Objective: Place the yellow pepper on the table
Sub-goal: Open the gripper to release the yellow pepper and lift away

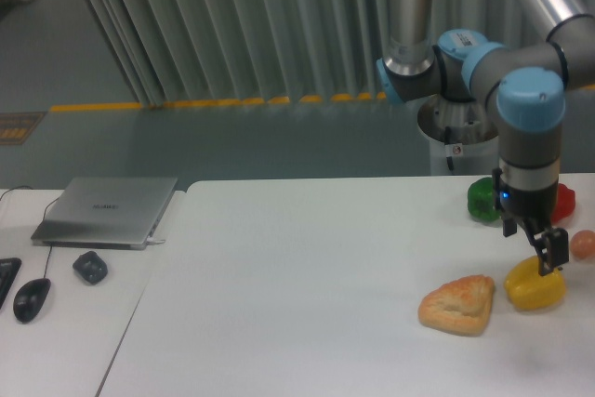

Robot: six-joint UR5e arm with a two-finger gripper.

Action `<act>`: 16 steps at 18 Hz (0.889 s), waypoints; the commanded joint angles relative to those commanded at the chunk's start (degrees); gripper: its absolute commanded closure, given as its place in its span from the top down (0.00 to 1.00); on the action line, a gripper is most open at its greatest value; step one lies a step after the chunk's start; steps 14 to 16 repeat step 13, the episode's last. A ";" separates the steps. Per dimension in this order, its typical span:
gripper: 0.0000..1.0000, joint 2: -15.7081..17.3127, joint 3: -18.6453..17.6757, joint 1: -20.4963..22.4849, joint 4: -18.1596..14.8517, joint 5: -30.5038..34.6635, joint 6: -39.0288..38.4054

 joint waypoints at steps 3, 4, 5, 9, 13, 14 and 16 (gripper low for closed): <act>1.00 0.35 0.44 0.26 -0.09 -1.93 0.00; 1.00 0.44 0.53 0.35 -0.09 -2.72 0.00; 1.00 0.62 0.53 0.79 0.00 -2.90 0.00; 1.00 1.50 0.27 1.75 0.00 -2.90 0.26; 1.00 1.58 0.09 2.11 0.00 -2.90 0.53; 1.00 1.58 0.09 2.11 0.00 -2.90 0.53; 1.00 1.58 0.09 2.11 0.00 -2.90 0.53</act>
